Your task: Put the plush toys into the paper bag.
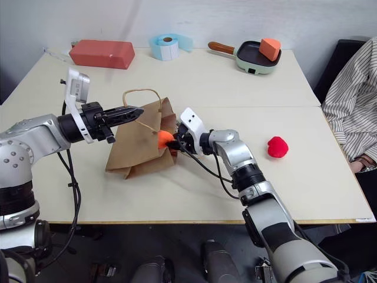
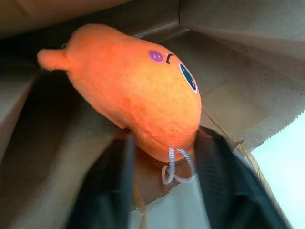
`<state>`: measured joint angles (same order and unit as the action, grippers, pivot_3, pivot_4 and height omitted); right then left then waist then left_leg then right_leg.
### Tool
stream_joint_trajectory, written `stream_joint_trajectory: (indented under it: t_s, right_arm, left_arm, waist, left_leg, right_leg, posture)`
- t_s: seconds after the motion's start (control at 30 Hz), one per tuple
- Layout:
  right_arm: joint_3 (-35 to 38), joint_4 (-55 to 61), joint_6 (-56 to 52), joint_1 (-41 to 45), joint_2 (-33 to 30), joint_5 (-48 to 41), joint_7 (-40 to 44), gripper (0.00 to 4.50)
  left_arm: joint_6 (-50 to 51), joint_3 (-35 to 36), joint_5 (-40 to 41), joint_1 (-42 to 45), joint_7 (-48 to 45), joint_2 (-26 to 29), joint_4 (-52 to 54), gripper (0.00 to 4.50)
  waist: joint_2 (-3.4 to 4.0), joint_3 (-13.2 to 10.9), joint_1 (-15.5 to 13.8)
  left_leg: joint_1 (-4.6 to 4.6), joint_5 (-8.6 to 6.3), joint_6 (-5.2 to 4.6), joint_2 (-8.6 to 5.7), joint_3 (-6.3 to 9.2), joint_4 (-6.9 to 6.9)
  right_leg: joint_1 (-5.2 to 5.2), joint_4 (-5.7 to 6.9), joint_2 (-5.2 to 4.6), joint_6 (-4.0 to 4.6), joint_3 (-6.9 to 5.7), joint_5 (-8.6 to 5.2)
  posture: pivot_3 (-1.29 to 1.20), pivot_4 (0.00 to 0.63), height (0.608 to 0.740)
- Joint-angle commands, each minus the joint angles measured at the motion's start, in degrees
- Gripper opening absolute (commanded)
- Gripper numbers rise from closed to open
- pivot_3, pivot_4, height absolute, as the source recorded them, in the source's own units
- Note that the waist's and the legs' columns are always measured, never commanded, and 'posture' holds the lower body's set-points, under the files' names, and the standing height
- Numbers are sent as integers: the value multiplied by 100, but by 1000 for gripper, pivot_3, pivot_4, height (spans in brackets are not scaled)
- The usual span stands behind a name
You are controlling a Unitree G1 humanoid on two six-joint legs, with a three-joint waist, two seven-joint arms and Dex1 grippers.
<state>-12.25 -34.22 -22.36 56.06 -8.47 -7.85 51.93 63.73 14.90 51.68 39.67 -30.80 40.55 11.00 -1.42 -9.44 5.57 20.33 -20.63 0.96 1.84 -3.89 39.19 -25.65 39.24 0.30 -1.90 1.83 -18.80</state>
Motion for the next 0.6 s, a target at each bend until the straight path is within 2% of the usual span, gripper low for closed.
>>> stream_joint_trajectory:
  t_s: [0.03,0.07,0.1,0.23,0.43,0.6]
  right_arm:
    - [129,340,91,399,49,-217,323,366]
    - [112,399,86,446,50,-246,418,79]
    - [82,444,97,475,51,-258,516,32]
    - [-228,518,207,656,254,-170,910,32]
    - [-811,-447,1064,642,737,609,559,32]
    - [-805,-656,1339,556,732,814,447,32]
  left_arm:
    - [-34,225,115,-32,1,77,267,0]
    - [-34,231,117,-42,5,71,277,0]
    - [-33,237,118,-52,11,64,286,0]
    - [-27,233,152,-67,29,0,311,0]
    - [-67,164,123,7,15,-84,277,0]
    - [-121,135,62,-1,-25,-117,229,0]
  waist:
    - [0,0,6]
    - [0,0,6]
    - [0,0,5]
    - [0,0,5]
    - [0,0,68]
    - [-2,1,64]
  left_leg:
    - [0,0,0,0,0,0]
    - [0,0,0,0,1,0]
    - [0,0,0,1,1,0]
    - [0,0,0,0,3,0]
    - [-1,1,2,0,3,0]
    - [1,2,2,-1,8,1]
  right_leg:
    - [0,0,0,0,0,0]
    - [0,1,0,0,-1,0]
    - [0,1,0,0,-2,0]
    - [1,0,0,0,-2,0]
    - [0,8,-1,0,-2,0]
    - [2,4,-2,0,-1,0]
  posture:
    - [0,150,740]
    - [0,150,740]
    - [0,150,740]
    - [0,150,740]
    - [0,150,740]
    - [0,150,740]
